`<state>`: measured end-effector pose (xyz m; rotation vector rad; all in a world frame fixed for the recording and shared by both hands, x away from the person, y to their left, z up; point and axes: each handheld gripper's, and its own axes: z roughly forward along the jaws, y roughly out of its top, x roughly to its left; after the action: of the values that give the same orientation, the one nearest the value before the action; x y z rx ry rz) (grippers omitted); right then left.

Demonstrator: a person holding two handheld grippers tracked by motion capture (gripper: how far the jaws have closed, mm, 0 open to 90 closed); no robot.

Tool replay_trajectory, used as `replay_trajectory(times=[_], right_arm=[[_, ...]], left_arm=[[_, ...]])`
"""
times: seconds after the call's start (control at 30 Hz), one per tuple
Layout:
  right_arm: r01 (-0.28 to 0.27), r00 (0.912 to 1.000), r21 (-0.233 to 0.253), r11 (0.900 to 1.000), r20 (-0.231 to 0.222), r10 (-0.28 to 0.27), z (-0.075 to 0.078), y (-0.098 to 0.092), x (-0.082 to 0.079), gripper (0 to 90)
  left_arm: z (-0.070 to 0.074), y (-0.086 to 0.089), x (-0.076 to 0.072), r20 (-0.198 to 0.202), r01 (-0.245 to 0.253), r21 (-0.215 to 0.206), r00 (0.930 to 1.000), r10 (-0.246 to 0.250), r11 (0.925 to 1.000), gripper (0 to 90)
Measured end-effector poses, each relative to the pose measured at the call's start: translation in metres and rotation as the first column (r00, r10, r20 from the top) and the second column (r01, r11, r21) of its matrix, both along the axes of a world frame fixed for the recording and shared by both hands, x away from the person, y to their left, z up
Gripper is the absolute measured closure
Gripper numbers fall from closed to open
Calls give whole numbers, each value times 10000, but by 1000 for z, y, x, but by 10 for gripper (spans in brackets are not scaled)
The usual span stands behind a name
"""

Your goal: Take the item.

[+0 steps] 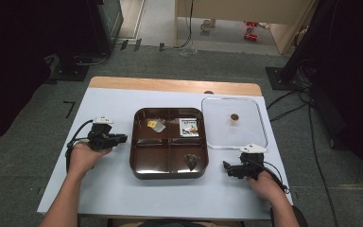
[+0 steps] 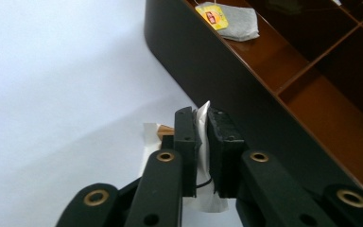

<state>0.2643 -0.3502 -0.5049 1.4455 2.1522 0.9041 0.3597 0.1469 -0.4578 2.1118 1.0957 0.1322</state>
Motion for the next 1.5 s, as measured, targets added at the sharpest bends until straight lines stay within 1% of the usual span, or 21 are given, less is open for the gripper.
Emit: replay_trajectory(times=[0.2,0.3,0.43,0.5,0.53,0.57,0.6,0.63,0.67,0.7,0.73,0.77,0.87,0.93,1.03,1.13,1.17,1.27,1.37,1.43,1.5], right_arm=[[-6,10000,-4,10000,-8,6,0,0,0,0],[-7,10000,-5,10000,-7,7,0,0,0,0],[-4,10000,-2,10000,-9,4,0,0,0,0],[-5,10000,-4,10000,-9,5,0,0,0,0],[-5,10000,-4,10000,-9,5,0,0,0,0],[-5,10000,-2,10000,-8,5,0,0,0,0],[-3,10000,-2,10000,-8,3,0,0,0,0],[-5,10000,-4,10000,-10,5,0,0,0,0],[-5,10000,-4,10000,-10,5,0,0,0,0],[-7,10000,-3,10000,-10,7,0,0,0,0],[-7,10000,-3,10000,-10,7,0,0,0,0],[-4,10000,0,10000,-7,4,0,0,0,0],[-7,10000,0,10000,0,7,0,0,0,0],[-2,10000,2,10000,-4,2,0,0,0,0],[-2,10000,1,10000,-2,2,0,0,0,0],[-7,10000,-1,10000,4,7,0,0,0,0],[-5,10000,-2,10000,2,5,0,0,0,0],[-4,10000,-1,10000,2,4,0,0,0,0],[-11,10000,-6,10000,10,11,0,0,0,0],[-15,10000,-8,10000,12,15,0,0,0,0],[-14,10000,-6,10000,13,14,0,0,0,0]], left_arm=[[-3,-4,0,-118,123,58,9999,-122,9999,793],[-3,-3,2,294,-210,392,9994,198,9990,835],[0,5,8,254,-640,-25,9976,641,9979,856],[8,11,11,597,-1083,-138,9923,1090,9940,862],[8,11,11,597,-1083,-138,9923,1090,9940,867],[16,12,12,1099,-1243,-162,9860,1254,9921,867],[16,12,12,1099,-1243,-162,9860,1254,9921,867],[22,12,14,1517,-1324,14,9798,1306,9912,867],[22,12,14,1517,-1324,14,9798,1306,9912,867],[21,13,18,1625,-1456,339,9770,1383,9888,867],[21,13,18,1625,-1456,339,9770,1383,9888,866],[16,17,23,1570,-1678,784,9755,1540,9827,866],[9,21,27,1240,-1786,845,9780,1675,9803,859],[1,22,28,881,-1651,473,9831,1605,9851,838],[-3,19,28,710,-1509,368,9864,1480,9879,781],[-7,16,29,516,-1351,531,9898,1324,9894,634],[-9,16,29,331,-1304,405,9911,1291,9906,613],[-8,17,28,294,-1301,226,9912,1294,9912,580],[-2,22,25,262,-1323,-593,9906,1341,9894,533],[0,23,24,215,-1313,-755,9908,1332,9885,513],[3,26,17,401,-1186,-726,9918,1217,9903,507]])
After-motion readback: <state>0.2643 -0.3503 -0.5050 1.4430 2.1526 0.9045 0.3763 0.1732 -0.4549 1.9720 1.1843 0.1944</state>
